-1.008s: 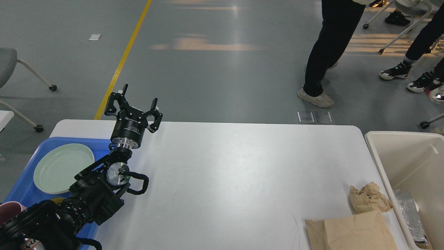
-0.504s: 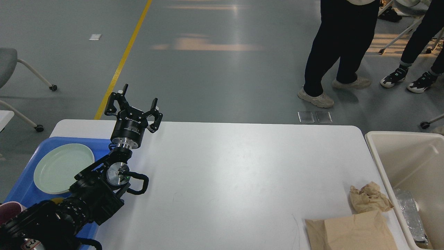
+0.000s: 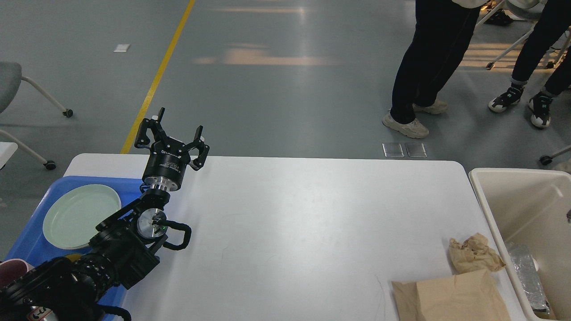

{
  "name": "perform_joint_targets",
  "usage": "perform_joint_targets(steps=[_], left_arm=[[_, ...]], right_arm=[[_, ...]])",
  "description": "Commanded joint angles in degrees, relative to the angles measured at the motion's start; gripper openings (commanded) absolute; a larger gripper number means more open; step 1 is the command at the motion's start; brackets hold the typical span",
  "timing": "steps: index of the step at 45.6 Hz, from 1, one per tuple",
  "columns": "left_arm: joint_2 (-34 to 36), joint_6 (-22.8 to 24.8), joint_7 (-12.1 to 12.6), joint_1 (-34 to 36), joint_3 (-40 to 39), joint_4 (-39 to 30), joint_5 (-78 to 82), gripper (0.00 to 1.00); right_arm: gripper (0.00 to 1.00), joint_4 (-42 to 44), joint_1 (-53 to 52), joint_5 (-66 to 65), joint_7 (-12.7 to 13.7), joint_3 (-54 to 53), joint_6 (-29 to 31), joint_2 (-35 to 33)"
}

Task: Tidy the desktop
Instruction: 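Lift the red can with the right gripper and carry it to the bin, then release the red can into the white bin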

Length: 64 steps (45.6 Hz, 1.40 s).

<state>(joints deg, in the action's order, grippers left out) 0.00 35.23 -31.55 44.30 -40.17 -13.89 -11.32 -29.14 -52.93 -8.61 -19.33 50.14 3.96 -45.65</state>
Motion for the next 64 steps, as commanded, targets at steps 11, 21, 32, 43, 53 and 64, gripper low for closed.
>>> perform_joint_targets(steps=[11,21,32,43,53,64], left_arm=[[0.00,0.01,0.00,0.00,0.00,0.00,-0.02,0.96],[0.00,0.01,0.00,0.00,0.00,0.00,-0.02,0.96],[0.00,0.01,0.00,0.00,0.00,0.00,-0.02,0.96],[0.00,0.01,0.00,0.00,0.00,0.00,-0.02,0.96],[0.00,0.01,0.00,0.00,0.00,0.00,-0.02,0.96],[0.00,0.01,0.00,0.00,0.00,0.00,-0.02,0.96]], right_arm=[[0.92,0.04,0.99,-0.09,-0.09,-1.09,-0.10,0.30],[0.94,-0.31,0.99,-0.09,-0.09,-1.09,-0.01,0.30],[1.00,-0.57,0.81,-0.09,-0.09,-0.92,0.34,0.38],[1.00,-2.24,-2.08,-1.24,-0.27,0.75,1.31,-0.06],[1.00,-5.14,-9.72,-1.24,-0.53,7.86,6.31,-0.41],[1.00,-5.58,-20.27,-1.33,-0.44,13.31,17.38,-0.41]])
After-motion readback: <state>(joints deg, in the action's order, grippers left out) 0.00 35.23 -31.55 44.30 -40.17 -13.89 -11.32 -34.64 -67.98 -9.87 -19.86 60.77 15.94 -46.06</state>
